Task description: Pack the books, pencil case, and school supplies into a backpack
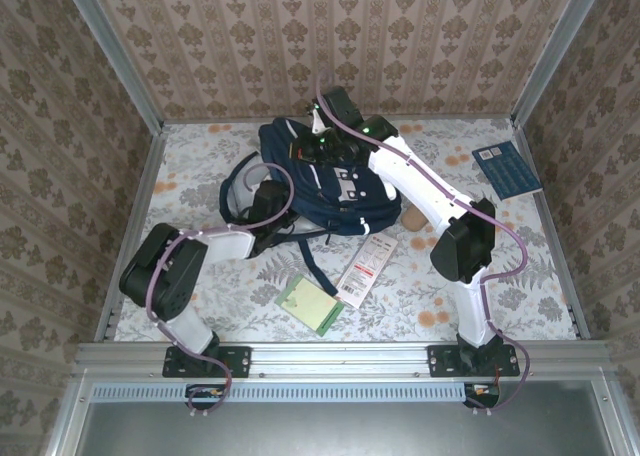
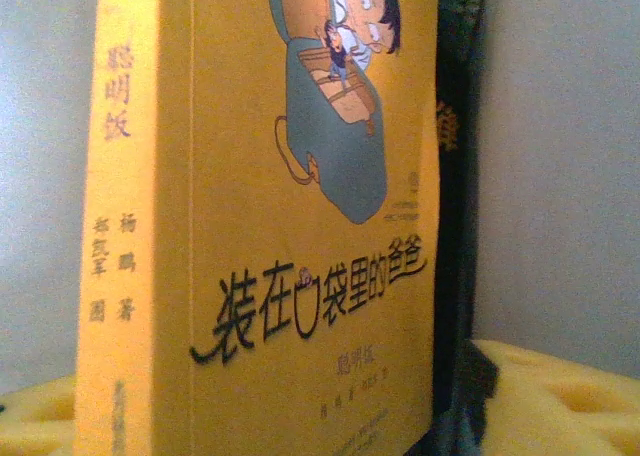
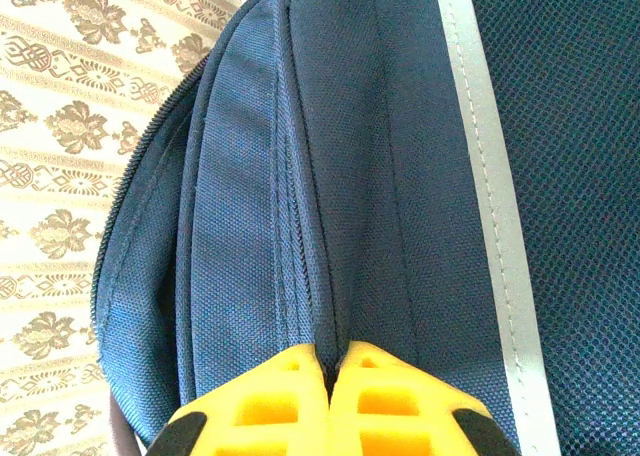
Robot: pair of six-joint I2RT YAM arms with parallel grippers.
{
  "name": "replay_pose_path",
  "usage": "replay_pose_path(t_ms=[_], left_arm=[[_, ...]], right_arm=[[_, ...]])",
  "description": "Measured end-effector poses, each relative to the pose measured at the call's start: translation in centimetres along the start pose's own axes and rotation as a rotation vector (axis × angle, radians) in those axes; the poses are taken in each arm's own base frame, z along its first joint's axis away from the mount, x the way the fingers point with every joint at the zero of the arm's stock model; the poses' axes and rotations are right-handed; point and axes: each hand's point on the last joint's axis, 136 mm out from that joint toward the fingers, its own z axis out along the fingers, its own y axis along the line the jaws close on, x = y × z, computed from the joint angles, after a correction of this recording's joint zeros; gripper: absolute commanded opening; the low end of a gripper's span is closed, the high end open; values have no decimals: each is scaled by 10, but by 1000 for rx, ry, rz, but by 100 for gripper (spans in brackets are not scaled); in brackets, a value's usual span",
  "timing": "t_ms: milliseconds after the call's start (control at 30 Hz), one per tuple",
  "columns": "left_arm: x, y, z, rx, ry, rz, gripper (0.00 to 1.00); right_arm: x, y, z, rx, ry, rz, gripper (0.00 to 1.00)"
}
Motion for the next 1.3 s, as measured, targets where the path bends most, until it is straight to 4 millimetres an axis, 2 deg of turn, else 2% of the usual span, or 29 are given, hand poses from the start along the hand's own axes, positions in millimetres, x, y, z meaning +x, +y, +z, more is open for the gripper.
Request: replay_pose_path(t_ms=[100, 267, 300, 333, 367, 467, 633, 733, 800, 900, 1000, 1067, 1300], left_arm=[[-8, -5, -8, -58, 1, 81, 72], [-14, -2, -11, -107, 30, 168, 56], [-14, 1, -10, -114, 41, 178, 50], [-13, 4, -8, -122, 53, 186, 35], [-10, 6, -7, -125, 66, 196, 27], [-1, 7, 1, -121, 108, 220, 25], [11, -11, 14, -85, 144, 241, 26], [21, -19, 21, -69, 164, 253, 31], [28, -24, 25, -62, 178, 260, 41], [38, -29, 32, -48, 193, 255, 46], [44, -31, 39, -21, 202, 247, 65], [46, -31, 42, -11, 204, 239, 74], [42, -26, 39, -40, 197, 252, 90]], right_arm=[[0, 1, 0, -3, 2, 0, 0], [1, 1, 0, -5, 4, 0, 0], [1, 1, 0, -4, 4, 0, 0], [1, 0, 0, -4, 5, 0, 0], [1, 0, 1, -3, 6, 1, 0], [2, -3, 2, 5, 8, 4, 0], [1, -12, 3, 22, 8, 13, 0], [-1, -18, 4, 34, 6, 19, 0], [-1, -22, 4, 42, 6, 23, 0], [-1, -26, 5, 55, 7, 28, 0], [-1, -31, 6, 68, 7, 33, 0], [-1, -33, 6, 75, 4, 34, 0], [-2, -34, 8, 75, -1, 33, 0]])
